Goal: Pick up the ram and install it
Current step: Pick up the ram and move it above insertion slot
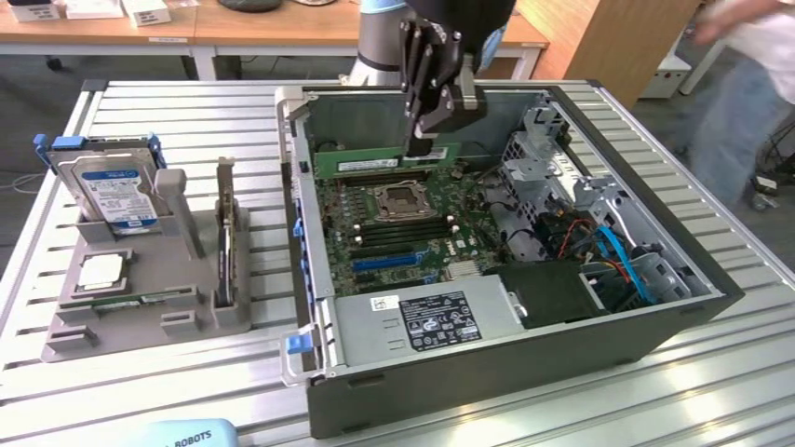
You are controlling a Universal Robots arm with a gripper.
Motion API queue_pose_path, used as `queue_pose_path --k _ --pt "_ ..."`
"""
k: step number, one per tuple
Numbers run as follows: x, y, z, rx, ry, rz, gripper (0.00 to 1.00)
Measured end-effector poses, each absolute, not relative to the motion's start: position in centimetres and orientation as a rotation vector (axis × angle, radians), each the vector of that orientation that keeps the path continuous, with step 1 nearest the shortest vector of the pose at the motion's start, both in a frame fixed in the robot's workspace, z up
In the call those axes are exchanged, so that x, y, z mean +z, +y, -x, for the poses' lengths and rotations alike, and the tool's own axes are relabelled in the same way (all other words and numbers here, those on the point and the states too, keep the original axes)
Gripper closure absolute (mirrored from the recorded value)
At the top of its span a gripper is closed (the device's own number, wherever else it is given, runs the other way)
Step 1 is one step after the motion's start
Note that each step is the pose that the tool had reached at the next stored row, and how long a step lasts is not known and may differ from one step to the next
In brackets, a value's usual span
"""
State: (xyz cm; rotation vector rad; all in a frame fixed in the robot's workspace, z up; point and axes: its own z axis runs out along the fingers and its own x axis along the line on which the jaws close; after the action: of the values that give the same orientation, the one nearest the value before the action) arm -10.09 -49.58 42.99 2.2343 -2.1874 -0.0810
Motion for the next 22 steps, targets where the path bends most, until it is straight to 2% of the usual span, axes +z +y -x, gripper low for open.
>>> queue_pose_path --k 22 --pt "42.9 -49.5 8.0 -0.082 -2.226 -2.197 0.89"
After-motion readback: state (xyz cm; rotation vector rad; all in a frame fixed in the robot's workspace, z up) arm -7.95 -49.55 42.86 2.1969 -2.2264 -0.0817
